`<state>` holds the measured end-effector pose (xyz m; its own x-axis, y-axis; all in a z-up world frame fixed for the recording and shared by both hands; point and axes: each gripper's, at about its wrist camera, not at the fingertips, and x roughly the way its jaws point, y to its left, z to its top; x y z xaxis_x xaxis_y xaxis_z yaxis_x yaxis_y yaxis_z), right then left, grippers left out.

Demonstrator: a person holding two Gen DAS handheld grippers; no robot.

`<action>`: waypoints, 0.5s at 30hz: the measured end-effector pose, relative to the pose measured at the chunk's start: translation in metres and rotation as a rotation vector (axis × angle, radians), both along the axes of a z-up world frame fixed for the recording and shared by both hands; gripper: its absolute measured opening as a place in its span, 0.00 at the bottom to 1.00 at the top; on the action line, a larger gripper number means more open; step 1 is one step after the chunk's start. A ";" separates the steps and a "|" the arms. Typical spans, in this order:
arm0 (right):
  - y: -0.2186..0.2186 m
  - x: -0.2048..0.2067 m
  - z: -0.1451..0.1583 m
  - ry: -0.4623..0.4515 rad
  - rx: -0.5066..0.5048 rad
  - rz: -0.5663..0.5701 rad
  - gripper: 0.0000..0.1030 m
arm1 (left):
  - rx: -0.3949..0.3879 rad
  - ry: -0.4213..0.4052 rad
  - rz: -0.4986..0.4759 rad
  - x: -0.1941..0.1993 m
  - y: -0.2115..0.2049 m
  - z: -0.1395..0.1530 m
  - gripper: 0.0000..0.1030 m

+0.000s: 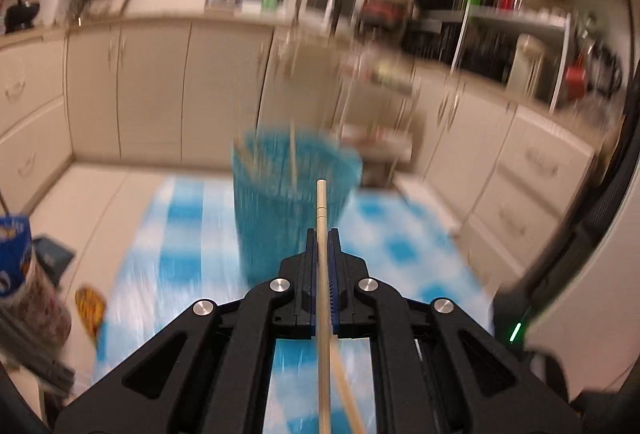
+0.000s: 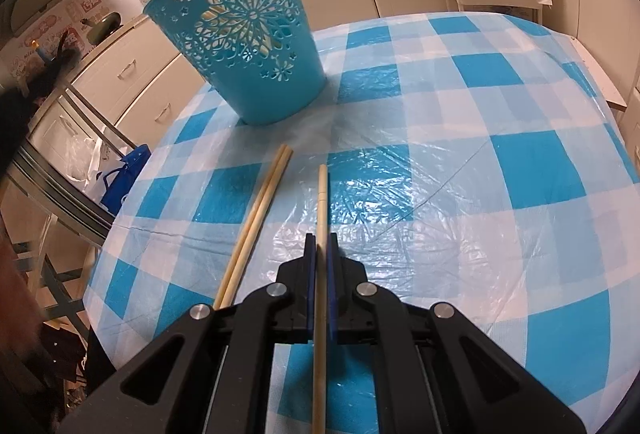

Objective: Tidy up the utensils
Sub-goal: 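Lift the left gripper's stick over the teal cup and drop it in while the right holds its stick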

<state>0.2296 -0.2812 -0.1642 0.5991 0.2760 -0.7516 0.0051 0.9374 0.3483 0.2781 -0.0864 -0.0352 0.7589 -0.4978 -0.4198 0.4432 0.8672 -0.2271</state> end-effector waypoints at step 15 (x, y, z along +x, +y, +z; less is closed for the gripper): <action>-0.001 -0.002 -0.001 -0.006 0.013 0.009 0.06 | -0.245 -0.293 0.210 0.111 -0.020 0.079 0.05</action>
<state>0.2272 -0.2818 -0.1648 0.6010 0.2910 -0.7444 -0.0057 0.9329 0.3601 0.3894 -0.1066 0.0443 0.9239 -0.3779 -0.0598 0.3394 0.8815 -0.3282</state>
